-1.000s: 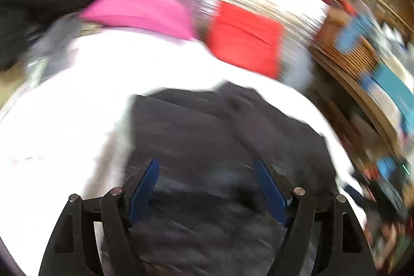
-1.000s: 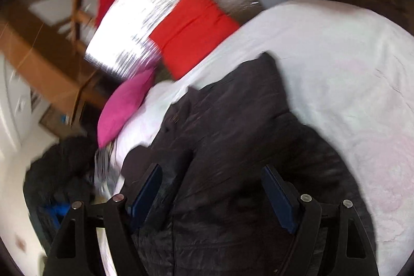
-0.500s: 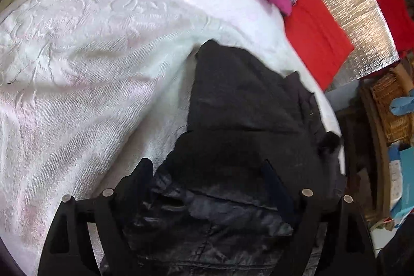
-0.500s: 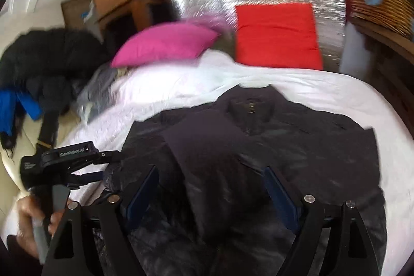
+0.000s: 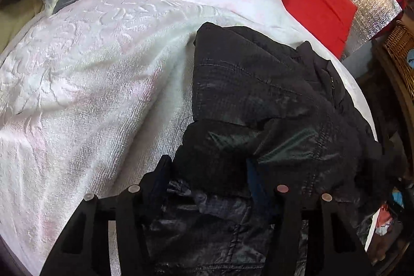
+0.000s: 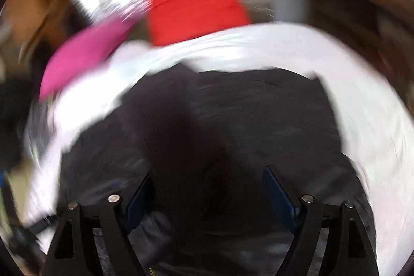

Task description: Fold large clothes

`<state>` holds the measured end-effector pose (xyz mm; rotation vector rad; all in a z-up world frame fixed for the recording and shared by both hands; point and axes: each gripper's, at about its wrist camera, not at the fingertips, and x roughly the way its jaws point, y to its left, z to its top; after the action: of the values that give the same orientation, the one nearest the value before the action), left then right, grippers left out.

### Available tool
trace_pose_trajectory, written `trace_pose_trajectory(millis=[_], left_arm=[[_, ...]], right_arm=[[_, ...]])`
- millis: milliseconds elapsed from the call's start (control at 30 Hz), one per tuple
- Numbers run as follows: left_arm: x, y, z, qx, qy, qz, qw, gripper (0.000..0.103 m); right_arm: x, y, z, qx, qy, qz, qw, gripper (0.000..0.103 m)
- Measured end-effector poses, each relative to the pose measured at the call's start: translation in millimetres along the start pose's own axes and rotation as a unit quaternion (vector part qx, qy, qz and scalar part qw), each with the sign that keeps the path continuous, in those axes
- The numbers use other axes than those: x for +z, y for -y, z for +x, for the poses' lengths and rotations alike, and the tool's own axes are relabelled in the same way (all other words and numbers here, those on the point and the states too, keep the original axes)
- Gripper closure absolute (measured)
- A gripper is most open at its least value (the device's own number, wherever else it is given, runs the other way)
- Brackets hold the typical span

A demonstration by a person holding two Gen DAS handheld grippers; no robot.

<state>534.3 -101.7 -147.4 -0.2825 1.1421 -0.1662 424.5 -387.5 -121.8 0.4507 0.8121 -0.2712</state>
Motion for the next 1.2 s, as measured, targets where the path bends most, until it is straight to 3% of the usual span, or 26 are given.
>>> trace_pose_trajectory(millis=[100,200,267,367,433,467,500,600,667,733,800,867,1000,1033,1133,1167,1200], left_arm=[[0.2,3.4,-5.3,0.008,0.005,0.009,0.9999,0.045],[1.4,5.2,-4.9,0.014,0.013,0.018,0.9997,0.045],[3.1,7.0,-7.5,0.013,0.017,0.019,0.9996,0.045],[5.1,12.4,-15.4,0.012,0.028,0.023,0.9993,0.045],[4.3,16.2,-16.8,0.019,0.037,0.033,0.9986,0.048],[4.0,17.8,-17.4,0.022,0.039,0.035,0.9984,0.049],[3.4,19.8,-18.3,0.025,0.042,0.037,0.9981,0.05],[3.6,26.8,-26.1,0.038,0.067,0.046,0.996,0.051],[3.9,31.4,-32.3,0.049,0.086,0.049,0.9939,0.051],[2.7,36.1,-33.6,0.056,0.093,0.051,0.9927,0.051],[2.8,38.3,-28.1,0.06,0.083,0.057,0.9931,0.051],[1.7,41.7,-20.6,0.067,0.072,0.064,0.9931,0.051],[-1.5,53.0,-14.8,0.087,0.069,0.084,0.9902,0.051],[-1.2,54.5,-14.0,0.088,0.067,0.082,0.9905,0.051],[-2.6,60.8,-14.4,0.084,0.067,0.074,0.9915,0.051],[-2.4,60.2,-17.7,0.084,0.07,0.074,0.9912,0.051],[-2.1,61.8,-20.8,0.085,0.076,0.077,0.9905,0.051]], right_arm=[[3.6,54.9,-9.7,0.074,-0.011,0.099,0.992,0.016],[-1.4,80.2,-0.6,0.176,-0.034,0.162,0.97,0.016],[-3.6,90.4,8.8,0.203,-0.041,0.187,0.96,0.016],[-6.1,98.4,24.2,0.204,-0.057,0.211,0.954,0.017],[-8.5,95.9,30.6,0.198,-0.056,0.211,0.956,0.04],[-9.2,91.9,28.5,0.186,-0.051,0.202,0.96,0.081],[-7.7,86.3,27.0,0.155,-0.052,0.183,0.97,0.091],[1.8,69.3,9.6,0.125,-0.018,0.126,0.984,0.092],[14.2,47.5,-16.0,0.11,0.037,0.065,0.991,0.092],[25.8,32.5,-38.5,0.101,0.095,0.021,0.99,0.093],[34.9,31.8,-39.8,0.104,0.116,0.012,0.988,0.092],[42.3,40.8,-19.7,0.086,0.096,0.021,0.991,0.092],[35.7,70.4,42.7,0.052,-0.016,0.047,0.997,0.088],[32.2,78.6,48.4,0.066,-0.028,0.063,0.995,0.086],[28.1,99.4,31.3,0.117,-0.007,0.113,0.987,0.082],[28.2,103.8,24.7,0.127,0.001,0.121,0.985,0.076],[29.9,111.6,12.9,0.136,0.017,0.127,0.982,0.061]])
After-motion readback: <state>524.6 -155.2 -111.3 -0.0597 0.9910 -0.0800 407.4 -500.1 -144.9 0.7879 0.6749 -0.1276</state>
